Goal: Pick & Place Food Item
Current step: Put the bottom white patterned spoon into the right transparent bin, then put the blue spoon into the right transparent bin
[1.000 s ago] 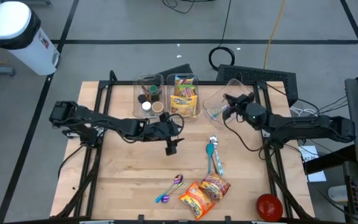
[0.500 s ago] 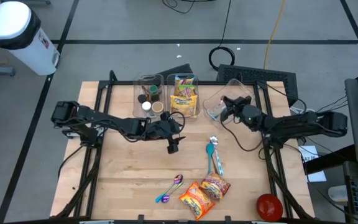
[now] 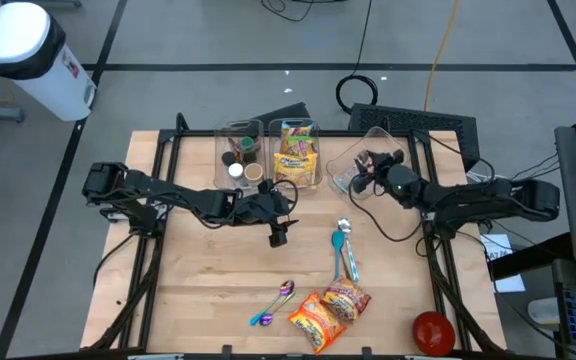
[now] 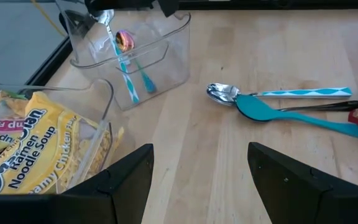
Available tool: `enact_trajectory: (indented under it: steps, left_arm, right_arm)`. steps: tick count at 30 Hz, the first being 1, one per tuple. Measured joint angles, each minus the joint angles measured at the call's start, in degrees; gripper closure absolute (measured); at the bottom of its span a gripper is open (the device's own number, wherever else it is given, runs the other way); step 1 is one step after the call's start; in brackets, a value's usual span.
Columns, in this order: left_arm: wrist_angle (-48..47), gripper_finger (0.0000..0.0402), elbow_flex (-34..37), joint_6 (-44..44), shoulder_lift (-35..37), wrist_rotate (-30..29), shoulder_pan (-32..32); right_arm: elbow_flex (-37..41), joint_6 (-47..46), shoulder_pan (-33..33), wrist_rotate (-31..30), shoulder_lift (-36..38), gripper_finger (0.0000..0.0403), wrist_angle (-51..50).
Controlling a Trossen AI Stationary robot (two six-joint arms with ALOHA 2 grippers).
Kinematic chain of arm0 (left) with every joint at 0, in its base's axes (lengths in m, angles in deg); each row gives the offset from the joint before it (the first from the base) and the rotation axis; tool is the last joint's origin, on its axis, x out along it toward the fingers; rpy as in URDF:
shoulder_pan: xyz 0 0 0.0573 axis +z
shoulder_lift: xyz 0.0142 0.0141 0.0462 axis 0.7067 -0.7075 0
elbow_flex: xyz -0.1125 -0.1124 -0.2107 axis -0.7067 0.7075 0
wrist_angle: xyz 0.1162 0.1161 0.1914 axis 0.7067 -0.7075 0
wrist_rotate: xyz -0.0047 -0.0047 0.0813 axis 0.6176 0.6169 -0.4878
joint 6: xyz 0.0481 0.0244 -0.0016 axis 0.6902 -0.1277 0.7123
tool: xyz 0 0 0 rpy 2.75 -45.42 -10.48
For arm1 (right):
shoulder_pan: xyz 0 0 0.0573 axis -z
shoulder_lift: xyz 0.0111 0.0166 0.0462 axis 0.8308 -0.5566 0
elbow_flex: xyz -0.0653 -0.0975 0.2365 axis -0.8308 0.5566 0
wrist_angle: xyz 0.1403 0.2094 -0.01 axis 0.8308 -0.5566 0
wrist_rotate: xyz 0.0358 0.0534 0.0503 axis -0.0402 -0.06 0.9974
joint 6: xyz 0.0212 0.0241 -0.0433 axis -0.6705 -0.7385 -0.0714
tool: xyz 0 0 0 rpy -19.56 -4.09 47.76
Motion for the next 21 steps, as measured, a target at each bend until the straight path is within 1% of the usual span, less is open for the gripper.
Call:
enact_trajectory:
  steps: [5, 8, 12, 15, 19, 21]
  left_arm:
    - [0.0, 0.0133, 0.0, -0.1, 0.0, 0.0, 0.0]
    - [0.0, 0.0133, 0.0, -0.1, 0.0, 0.0, 0.0]
    - [-0.1, 0.0133, 0.0, -0.3, 0.0, 0.0, 0.0]
    - [-0.4, 0.0133, 0.0, -0.6, 0.0, 0.0, -0.1]
    - [-2.0, 0.0133, 0.0, -3.8, 0.0, 0.1, -0.7]
    - [-3.9, 0.0133, 0.0, -4.7, 0.1, 3.2, -1.1]
  right_arm:
    - [-7.8, 1.3, 0.0, 0.0, 1.9, 0.0144, -15.4]
    - [-13.4, 1.2, 0.0, 0.1, 3.0, 0.0127, -24.8]
    - [-19.8, 1.0, -0.3, 0.2, 4.2, 0.0113, -34.2]
    - [-22.1, 0.9, -2.0, 0.2, 5.3, 0.0111, -37.0]
    - [-22.3, 0.6, -6.2, 0.2, 7.4, 0.0114, -37.5]
    - [-22.3, -1.1, -8.7, 0.2, 8.4, 0.0117, -38.1]
